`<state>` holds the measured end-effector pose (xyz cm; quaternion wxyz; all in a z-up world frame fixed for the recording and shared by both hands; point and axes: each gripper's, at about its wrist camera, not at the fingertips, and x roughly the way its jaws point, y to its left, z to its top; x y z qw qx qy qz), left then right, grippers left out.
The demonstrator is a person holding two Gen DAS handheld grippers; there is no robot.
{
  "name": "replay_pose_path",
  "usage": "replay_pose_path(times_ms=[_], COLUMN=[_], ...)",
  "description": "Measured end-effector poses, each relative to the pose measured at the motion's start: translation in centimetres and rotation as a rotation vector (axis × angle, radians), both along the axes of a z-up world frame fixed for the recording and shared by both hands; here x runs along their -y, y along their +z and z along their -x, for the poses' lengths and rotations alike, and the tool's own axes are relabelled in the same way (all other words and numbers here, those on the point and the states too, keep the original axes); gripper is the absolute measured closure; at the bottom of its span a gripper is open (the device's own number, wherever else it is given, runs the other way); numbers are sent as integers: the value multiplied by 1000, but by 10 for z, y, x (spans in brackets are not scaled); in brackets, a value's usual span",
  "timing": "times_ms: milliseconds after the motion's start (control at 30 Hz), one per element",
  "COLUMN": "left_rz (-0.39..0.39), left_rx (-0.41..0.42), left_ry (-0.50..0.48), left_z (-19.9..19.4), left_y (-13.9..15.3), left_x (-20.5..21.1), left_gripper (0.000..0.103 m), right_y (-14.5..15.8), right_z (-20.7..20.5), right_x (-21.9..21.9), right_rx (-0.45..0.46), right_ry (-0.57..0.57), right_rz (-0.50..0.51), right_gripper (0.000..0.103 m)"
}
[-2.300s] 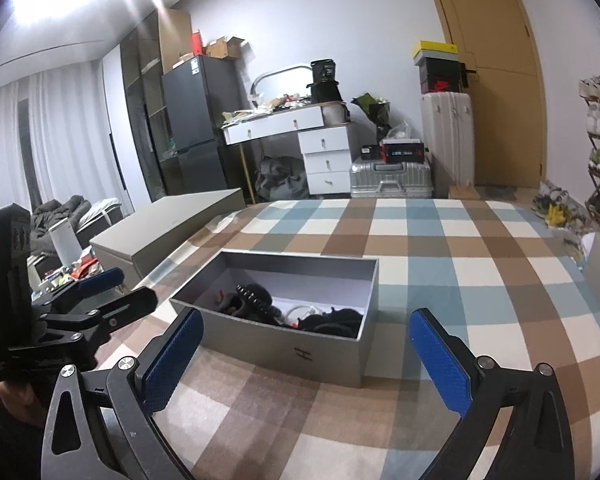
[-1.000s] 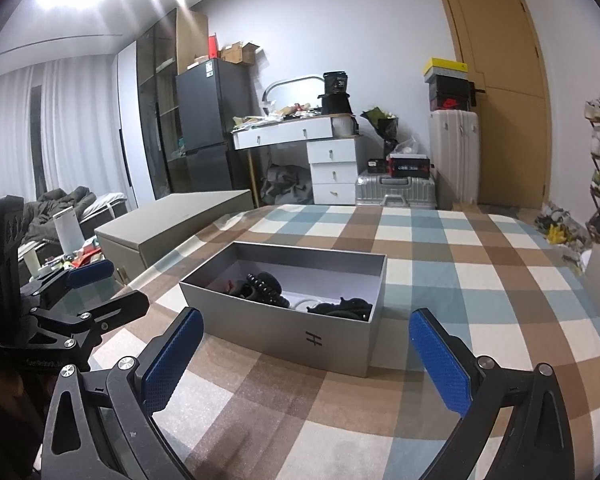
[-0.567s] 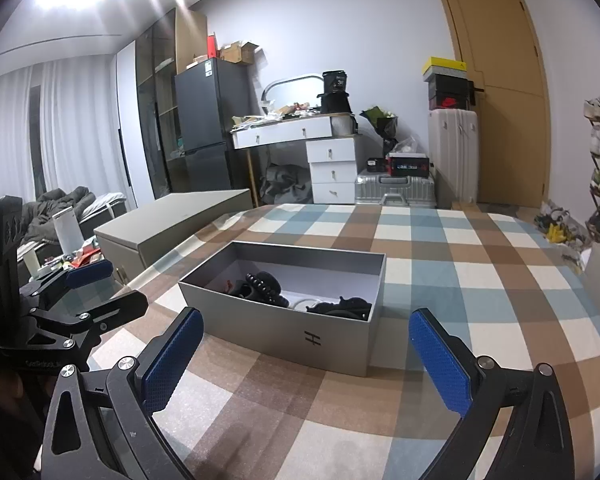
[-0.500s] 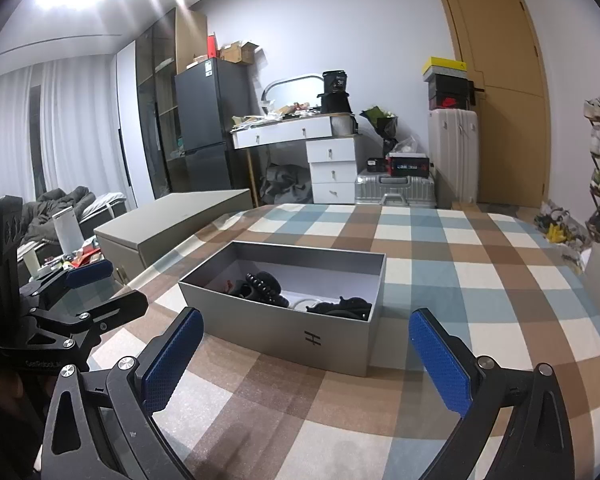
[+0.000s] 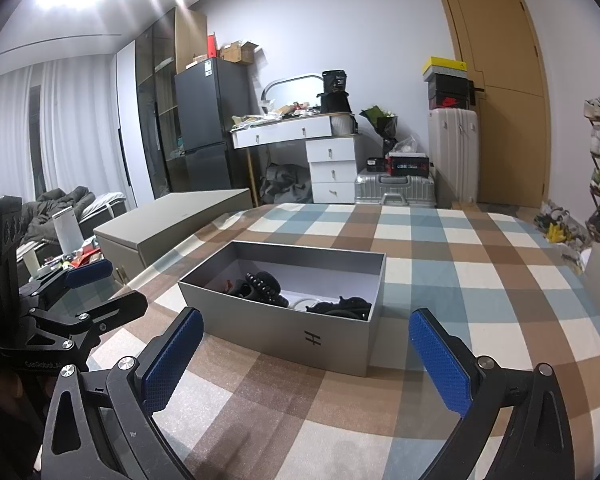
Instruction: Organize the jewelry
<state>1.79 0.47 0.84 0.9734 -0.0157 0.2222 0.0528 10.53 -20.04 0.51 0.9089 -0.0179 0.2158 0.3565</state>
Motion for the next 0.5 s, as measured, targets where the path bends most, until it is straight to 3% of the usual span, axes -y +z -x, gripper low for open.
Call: replay_pose_path(times_ms=[500], left_rz=[23], left_rx=[14], left_ry=[-11], left_z=[-1], left_y=[0], left_x=[-2], left_gripper=[1], right_y=[0], right_z=[0], right_x=[0], right_rx=[0], right_ry=[-1], right_rz=[0], right_gripper=[0])
